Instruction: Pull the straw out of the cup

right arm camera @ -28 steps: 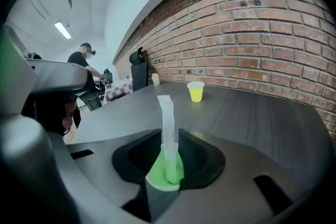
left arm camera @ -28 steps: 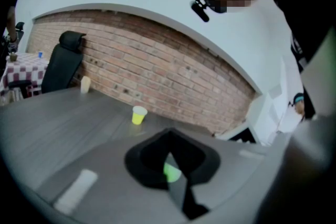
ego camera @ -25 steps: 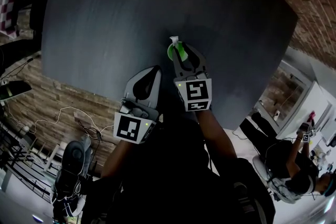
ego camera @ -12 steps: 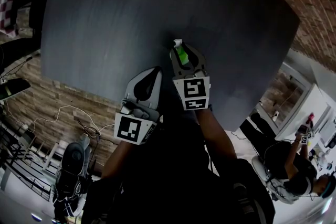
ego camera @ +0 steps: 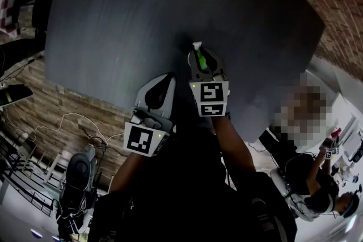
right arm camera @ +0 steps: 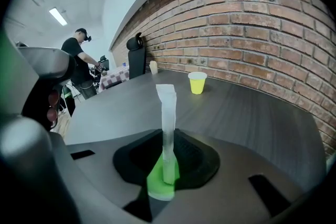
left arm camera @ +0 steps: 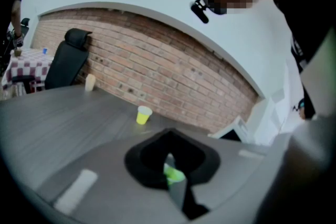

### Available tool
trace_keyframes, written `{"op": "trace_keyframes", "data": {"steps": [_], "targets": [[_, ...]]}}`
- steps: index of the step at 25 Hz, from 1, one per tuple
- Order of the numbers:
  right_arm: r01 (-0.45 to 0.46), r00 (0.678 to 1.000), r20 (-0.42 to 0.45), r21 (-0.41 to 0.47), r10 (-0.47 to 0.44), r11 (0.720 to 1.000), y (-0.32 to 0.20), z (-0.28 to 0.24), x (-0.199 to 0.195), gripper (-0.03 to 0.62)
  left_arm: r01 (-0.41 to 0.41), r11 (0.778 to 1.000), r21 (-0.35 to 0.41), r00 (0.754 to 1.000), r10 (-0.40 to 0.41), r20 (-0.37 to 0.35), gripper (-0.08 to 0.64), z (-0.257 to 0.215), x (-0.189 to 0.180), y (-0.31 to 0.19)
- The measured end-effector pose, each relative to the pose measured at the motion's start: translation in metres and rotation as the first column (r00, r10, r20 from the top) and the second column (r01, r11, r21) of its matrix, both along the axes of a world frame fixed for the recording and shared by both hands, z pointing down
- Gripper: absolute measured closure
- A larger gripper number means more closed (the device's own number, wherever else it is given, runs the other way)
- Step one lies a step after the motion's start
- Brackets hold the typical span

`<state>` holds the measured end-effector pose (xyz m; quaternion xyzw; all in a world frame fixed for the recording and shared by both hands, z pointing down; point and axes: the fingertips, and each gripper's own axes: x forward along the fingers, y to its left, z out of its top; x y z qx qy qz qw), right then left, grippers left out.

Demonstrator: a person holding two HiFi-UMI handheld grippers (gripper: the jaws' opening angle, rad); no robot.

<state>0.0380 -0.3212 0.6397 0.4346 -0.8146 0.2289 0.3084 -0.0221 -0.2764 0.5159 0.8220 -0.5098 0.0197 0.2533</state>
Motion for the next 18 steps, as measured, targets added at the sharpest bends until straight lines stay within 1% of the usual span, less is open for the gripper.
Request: {"op": "trace_keyframes", "data": {"steps": [5, 10, 18], "targets": [[-0.009, 1.000, -0.011, 0.005, 0.009, 1.000, -0.003, -0.001, -0.005, 0.545, 0.010, 1.000, -0.004, 1.000, -0.010, -0.001, 0.556, 0.001, -0.013, 0.002], [-0.018, 1.000, -0.019, 0.007, 0.018, 1.000, -0.005, 0.001, -0.008, 0.546, 0.019, 1.000, -0.020, 1.000, -0.019, 0.000, 0.556, 0.003, -0.022, 0.005], [-0.041, 0.999, -0.019, 0.017, 0.041, 0.999, -0.005, -0.003, -0.012, 0.546, 0.018, 1.000, -0.017, 1.000, -0.018, 0.001, 0.555, 0.002, -0.037, 0.012]]}}
